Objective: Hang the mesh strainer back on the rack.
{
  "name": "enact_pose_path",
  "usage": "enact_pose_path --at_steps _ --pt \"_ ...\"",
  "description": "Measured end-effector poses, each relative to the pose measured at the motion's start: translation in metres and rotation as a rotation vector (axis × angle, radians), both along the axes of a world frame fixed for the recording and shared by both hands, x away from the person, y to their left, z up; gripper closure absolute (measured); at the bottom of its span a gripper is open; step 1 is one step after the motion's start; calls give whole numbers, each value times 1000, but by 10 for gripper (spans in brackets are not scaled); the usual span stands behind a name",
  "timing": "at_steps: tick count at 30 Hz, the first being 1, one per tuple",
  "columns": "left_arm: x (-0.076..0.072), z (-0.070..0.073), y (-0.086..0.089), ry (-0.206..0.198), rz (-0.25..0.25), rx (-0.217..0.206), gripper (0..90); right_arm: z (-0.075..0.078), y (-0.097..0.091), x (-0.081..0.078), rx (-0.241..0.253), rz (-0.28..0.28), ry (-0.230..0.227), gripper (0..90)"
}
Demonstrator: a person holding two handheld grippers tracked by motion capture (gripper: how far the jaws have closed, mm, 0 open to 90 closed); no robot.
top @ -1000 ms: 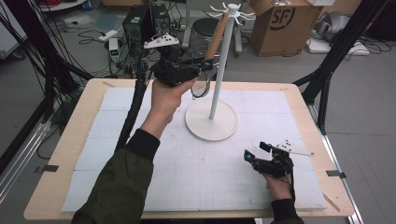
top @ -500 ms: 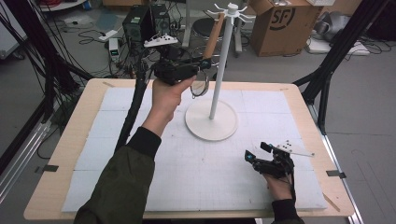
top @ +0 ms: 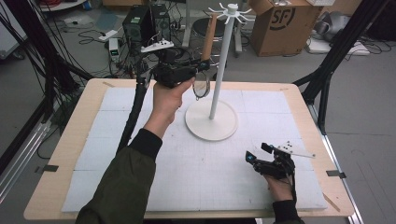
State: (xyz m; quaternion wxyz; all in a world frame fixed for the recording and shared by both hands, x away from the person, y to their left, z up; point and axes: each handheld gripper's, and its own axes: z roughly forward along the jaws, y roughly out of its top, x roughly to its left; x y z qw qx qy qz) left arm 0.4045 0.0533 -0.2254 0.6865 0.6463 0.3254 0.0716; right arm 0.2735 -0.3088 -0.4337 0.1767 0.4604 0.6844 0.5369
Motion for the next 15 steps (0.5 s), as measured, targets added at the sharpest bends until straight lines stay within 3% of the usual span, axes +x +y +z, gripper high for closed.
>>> enact_pose_path --at_steps 7,11,15 --pt "3 -2 -2 3 8 -3 684 0 0 0 2 -2 0 138" --pt "6 -3 -2 7 11 -16 514 0 -1 0 3 -3 -1 138" --pt "6 -3 -2 -2 17 -3 456 0 -2 -1 1 -2 2 138"
